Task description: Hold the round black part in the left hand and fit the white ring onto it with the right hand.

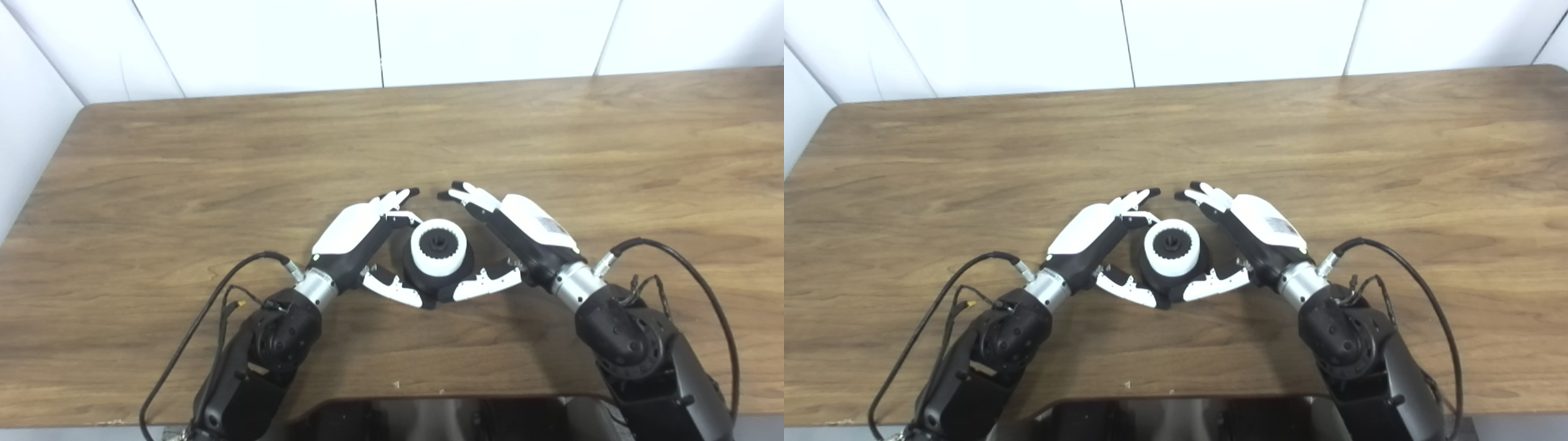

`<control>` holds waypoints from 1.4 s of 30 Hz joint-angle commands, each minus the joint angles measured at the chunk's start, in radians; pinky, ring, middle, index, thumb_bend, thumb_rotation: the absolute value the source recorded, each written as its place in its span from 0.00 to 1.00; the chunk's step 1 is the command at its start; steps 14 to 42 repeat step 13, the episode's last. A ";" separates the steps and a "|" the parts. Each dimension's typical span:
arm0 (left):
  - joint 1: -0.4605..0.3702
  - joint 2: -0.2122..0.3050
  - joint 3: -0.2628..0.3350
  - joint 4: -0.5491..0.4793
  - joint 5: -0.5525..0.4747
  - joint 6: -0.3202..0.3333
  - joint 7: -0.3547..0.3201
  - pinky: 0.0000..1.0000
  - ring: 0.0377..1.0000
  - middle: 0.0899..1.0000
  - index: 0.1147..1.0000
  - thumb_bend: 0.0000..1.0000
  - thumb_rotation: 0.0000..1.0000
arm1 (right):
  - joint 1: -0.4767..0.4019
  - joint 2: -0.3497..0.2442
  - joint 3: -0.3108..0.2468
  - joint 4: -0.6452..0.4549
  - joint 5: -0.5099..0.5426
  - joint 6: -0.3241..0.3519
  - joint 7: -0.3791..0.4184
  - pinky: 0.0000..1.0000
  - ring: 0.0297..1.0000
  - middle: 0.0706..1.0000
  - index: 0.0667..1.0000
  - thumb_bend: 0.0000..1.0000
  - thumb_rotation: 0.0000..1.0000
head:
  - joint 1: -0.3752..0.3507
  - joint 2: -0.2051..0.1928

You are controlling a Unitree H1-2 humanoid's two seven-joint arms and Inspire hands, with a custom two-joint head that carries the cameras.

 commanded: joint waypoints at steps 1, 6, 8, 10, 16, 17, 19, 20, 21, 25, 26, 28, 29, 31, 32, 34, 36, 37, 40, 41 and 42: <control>-0.028 0.012 0.004 -0.016 0.011 -0.013 0.004 1.00 1.00 1.00 0.55 0.95 0.35 | -0.045 -0.012 -0.010 -0.042 -0.003 -0.001 0.005 0.94 1.00 1.00 0.99 1.00 0.46 | 0.001 0.000; -0.027 0.013 0.004 -0.019 0.009 -0.016 0.004 1.00 1.00 1.00 0.55 0.95 0.35 | -0.055 -0.034 -0.020 -0.047 -0.003 0.003 0.023 0.93 1.00 1.00 1.00 1.00 0.43 | -0.006 -0.002; -0.026 0.012 0.004 -0.019 0.007 -0.017 0.005 1.00 1.00 1.00 0.55 0.95 0.35 | -0.056 -0.044 -0.027 -0.049 0.000 0.004 0.029 0.92 1.00 1.00 0.99 1.00 0.43 | -0.006 -0.001; -0.025 0.012 0.004 -0.018 0.006 -0.019 0.007 1.00 1.00 1.00 0.55 0.95 0.35 | -0.054 -0.052 -0.034 -0.054 -0.001 0.013 0.039 0.92 1.00 1.00 0.99 1.00 0.44 | -0.008 0.000; -0.023 0.011 0.004 -0.021 0.006 -0.015 0.004 1.00 1.00 1.00 0.55 0.95 0.34 | -0.049 -0.064 -0.044 -0.064 0.000 0.031 0.053 0.94 1.00 1.00 0.98 1.00 0.41 | -0.010 -0.001; -0.023 0.011 0.004 -0.021 0.006 -0.015 0.004 1.00 1.00 1.00 0.55 0.95 0.34 | -0.049 -0.064 -0.044 -0.064 0.000 0.031 0.053 0.94 1.00 1.00 0.98 1.00 0.41 | -0.010 -0.001; -0.023 0.011 0.004 -0.021 0.006 -0.015 0.004 1.00 1.00 1.00 0.55 0.95 0.34 | -0.049 -0.064 -0.044 -0.064 0.000 0.031 0.053 0.94 1.00 1.00 0.98 1.00 0.41 | -0.010 -0.001; -0.023 0.011 0.004 -0.021 0.006 -0.015 0.004 1.00 1.00 1.00 0.55 0.95 0.34 | -0.049 -0.064 -0.044 -0.064 0.000 0.031 0.053 0.94 1.00 1.00 0.98 1.00 0.41 | -0.010 -0.001; -0.023 0.011 0.004 -0.021 0.006 -0.015 0.004 1.00 1.00 1.00 0.55 0.95 0.34 | -0.049 -0.064 -0.044 -0.064 0.000 0.031 0.053 0.94 1.00 1.00 0.98 1.00 0.41 | -0.010 -0.001; -0.023 0.011 0.004 -0.021 0.006 -0.015 0.004 1.00 1.00 1.00 0.55 0.95 0.34 | -0.049 -0.064 -0.044 -0.064 0.000 0.031 0.053 0.94 1.00 1.00 0.98 1.00 0.41 | -0.010 -0.001; -0.023 0.011 0.004 -0.021 0.006 -0.015 0.004 1.00 1.00 1.00 0.55 0.95 0.34 | -0.049 -0.064 -0.044 -0.064 0.000 0.031 0.053 0.94 1.00 1.00 0.98 1.00 0.41 | -0.010 -0.001; -0.023 0.011 0.004 -0.021 0.006 -0.015 0.004 1.00 1.00 1.00 0.55 0.95 0.34 | -0.049 -0.064 -0.044 -0.064 0.000 0.031 0.053 0.94 1.00 1.00 0.98 1.00 0.41 | -0.010 -0.001; -0.023 0.011 0.004 -0.021 0.006 -0.015 0.004 1.00 1.00 1.00 0.55 0.95 0.34 | -0.049 -0.064 -0.044 -0.064 0.000 0.031 0.053 0.94 1.00 1.00 0.98 1.00 0.41 | -0.010 -0.001; -0.023 0.011 0.004 -0.021 0.006 -0.015 0.004 1.00 1.00 1.00 0.55 0.95 0.34 | -0.049 -0.064 -0.044 -0.064 0.000 0.031 0.053 0.94 1.00 1.00 0.98 1.00 0.41 | -0.010 -0.001; -0.023 0.011 0.004 -0.021 0.006 -0.015 0.004 1.00 1.00 1.00 0.55 0.95 0.34 | -0.049 -0.064 -0.044 -0.064 0.000 0.031 0.053 0.94 1.00 1.00 0.98 1.00 0.41 | -0.010 -0.001; -0.023 0.011 0.004 -0.021 0.006 -0.015 0.004 1.00 1.00 1.00 0.55 0.95 0.34 | -0.049 -0.064 -0.044 -0.064 0.000 0.031 0.053 0.94 1.00 1.00 0.98 1.00 0.41 | -0.010 -0.001; -0.023 0.011 0.004 -0.021 0.006 -0.015 0.004 1.00 1.00 1.00 0.55 0.95 0.34 | -0.049 -0.064 -0.044 -0.064 0.000 0.031 0.053 0.94 1.00 1.00 0.98 1.00 0.41 | -0.010 -0.001; -0.023 0.011 0.004 -0.021 0.006 -0.015 0.004 1.00 1.00 1.00 0.55 0.95 0.34 | -0.049 -0.064 -0.044 -0.064 0.000 0.031 0.053 0.94 1.00 1.00 0.98 1.00 0.41 | -0.010 -0.001; -0.023 0.011 0.004 -0.021 0.006 -0.015 0.004 1.00 1.00 1.00 0.55 0.95 0.34 | -0.049 -0.064 -0.044 -0.064 0.000 0.031 0.053 0.94 1.00 1.00 0.98 1.00 0.41 | -0.010 -0.001; -0.023 0.011 0.004 -0.021 0.006 -0.015 0.004 1.00 1.00 1.00 0.55 0.95 0.34 | -0.049 -0.064 -0.044 -0.064 0.000 0.031 0.053 0.94 1.00 1.00 0.98 1.00 0.41 | -0.010 -0.001; -0.023 0.011 0.004 -0.021 0.006 -0.015 0.004 1.00 1.00 1.00 0.55 0.95 0.34 | -0.049 -0.064 -0.044 -0.064 0.000 0.031 0.053 0.94 1.00 1.00 0.98 1.00 0.41 | -0.010 -0.001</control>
